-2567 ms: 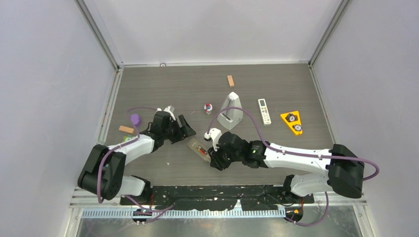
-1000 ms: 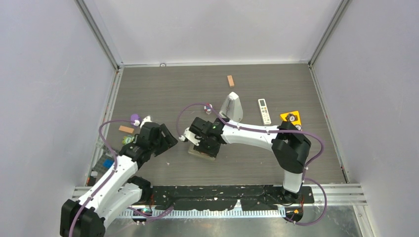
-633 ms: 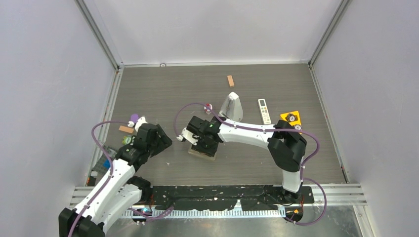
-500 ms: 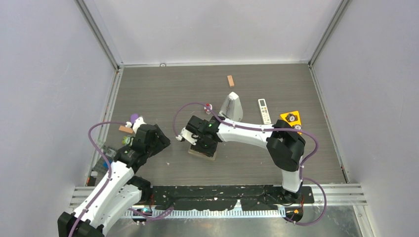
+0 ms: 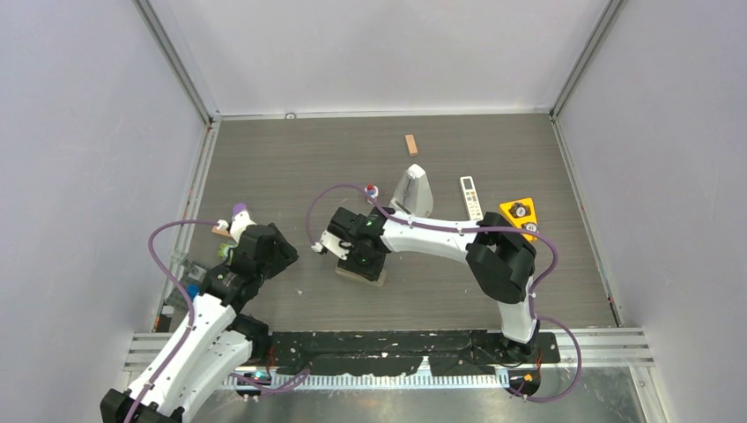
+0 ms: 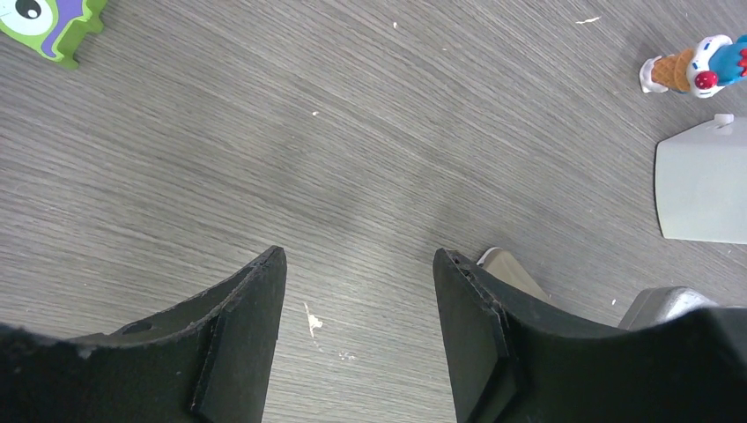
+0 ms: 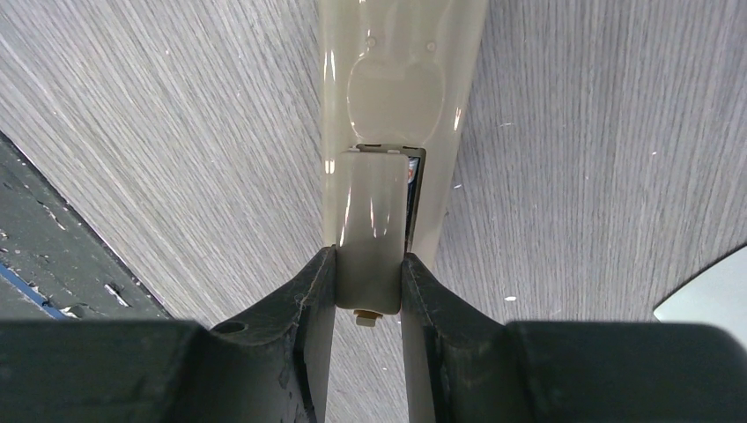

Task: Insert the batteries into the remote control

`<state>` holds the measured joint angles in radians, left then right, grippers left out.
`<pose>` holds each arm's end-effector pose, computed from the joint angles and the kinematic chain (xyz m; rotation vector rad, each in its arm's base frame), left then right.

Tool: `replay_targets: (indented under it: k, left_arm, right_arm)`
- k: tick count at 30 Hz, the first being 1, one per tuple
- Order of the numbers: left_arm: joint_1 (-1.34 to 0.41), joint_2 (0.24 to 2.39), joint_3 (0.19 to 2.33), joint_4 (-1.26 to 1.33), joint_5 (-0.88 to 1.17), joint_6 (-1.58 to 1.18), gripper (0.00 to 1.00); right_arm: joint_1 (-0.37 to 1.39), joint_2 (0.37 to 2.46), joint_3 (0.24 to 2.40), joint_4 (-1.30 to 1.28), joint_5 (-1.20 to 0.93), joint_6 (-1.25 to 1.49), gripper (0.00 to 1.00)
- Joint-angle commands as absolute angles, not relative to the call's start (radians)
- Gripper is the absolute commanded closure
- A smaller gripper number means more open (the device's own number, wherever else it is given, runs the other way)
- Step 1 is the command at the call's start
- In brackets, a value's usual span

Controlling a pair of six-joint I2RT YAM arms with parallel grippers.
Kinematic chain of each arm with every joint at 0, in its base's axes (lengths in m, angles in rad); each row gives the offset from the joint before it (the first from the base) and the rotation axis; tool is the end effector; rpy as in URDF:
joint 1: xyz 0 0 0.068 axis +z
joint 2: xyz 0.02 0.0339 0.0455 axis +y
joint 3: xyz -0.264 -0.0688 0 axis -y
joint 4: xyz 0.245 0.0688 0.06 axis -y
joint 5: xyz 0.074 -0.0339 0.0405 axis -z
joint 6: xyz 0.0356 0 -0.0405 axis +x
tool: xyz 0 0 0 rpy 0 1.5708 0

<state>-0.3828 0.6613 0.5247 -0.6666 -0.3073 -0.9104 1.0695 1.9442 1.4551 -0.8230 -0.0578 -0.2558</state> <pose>0.1316 -0.0414 0.2240 -0.7511 2.2199 -0.2799 0.1850 0.3419 0.1913 -1.8039 2.2938 0.2277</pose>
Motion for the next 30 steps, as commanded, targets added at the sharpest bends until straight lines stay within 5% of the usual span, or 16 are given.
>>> replay_targets:
  k: [1,30]
  left_arm:
    - [-0.376,0.649,0.561,-0.671,-0.344,-0.913,0.37]
    - [-0.374,0.638,0.55,-0.658,-0.33,-0.903,0.36]
  right_arm:
    - [1.071,1.949,1.492,-0.827,-0.018,-0.244,0.88]
    - [1.037,1.908,1.446,-0.789,-0.165,-0.224,0.85]
